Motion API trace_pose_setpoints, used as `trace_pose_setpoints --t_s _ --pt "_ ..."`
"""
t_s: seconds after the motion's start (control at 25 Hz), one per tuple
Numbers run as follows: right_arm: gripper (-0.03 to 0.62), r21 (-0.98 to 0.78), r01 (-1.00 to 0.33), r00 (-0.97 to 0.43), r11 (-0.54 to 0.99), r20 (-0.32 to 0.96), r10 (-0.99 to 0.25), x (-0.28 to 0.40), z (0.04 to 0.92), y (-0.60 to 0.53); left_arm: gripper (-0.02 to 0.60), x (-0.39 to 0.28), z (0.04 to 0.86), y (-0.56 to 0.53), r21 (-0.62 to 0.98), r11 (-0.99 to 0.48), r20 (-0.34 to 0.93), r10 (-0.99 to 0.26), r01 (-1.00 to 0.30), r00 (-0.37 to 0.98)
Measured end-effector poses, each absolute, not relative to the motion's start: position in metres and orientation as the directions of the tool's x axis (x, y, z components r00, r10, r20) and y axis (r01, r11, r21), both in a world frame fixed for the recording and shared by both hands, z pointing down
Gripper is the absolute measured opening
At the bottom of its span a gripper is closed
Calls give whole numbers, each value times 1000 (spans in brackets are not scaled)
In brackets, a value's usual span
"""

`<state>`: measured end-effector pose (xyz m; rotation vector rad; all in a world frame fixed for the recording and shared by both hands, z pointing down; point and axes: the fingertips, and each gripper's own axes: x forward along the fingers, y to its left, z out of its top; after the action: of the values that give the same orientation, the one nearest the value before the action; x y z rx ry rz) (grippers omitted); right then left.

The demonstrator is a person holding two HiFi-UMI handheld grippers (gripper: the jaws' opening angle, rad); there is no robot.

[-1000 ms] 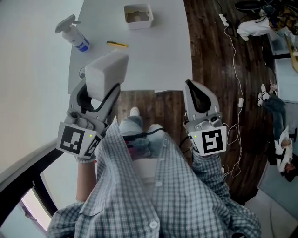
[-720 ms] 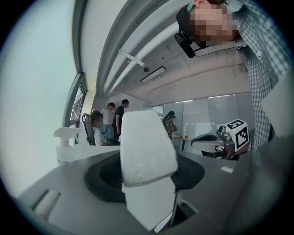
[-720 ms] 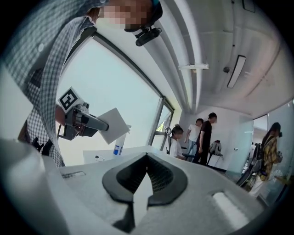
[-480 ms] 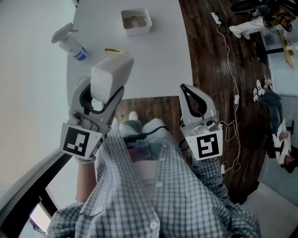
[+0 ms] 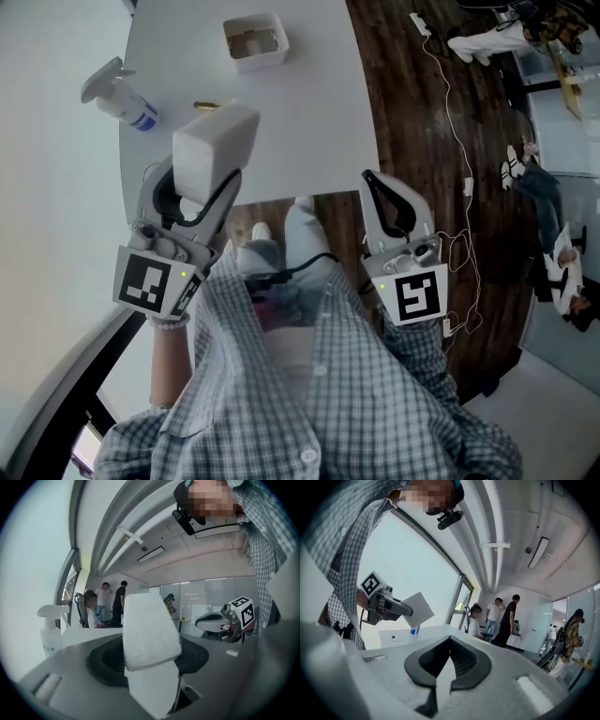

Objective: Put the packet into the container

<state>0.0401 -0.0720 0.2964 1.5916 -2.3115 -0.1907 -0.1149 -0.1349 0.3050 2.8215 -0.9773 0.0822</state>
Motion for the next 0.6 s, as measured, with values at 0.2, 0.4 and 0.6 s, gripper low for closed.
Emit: trace_pose_setpoints --t_s 0.2,0.4,0.6 --pt "0 280 -875 -352 394 192 -916 40 298 -86 262 -114 308 -143 131 -758 113 -629 -639 769" --pt "0 279 -863 -385 421 177 -906 44 292 -108 262 -110 304 -157 114 -745 125 -646 -657 753" --pt "0 271 -855 -409 443 174 -896 52 292 -130 262 -102 301 -174 96 -734 136 -659 -672 740"
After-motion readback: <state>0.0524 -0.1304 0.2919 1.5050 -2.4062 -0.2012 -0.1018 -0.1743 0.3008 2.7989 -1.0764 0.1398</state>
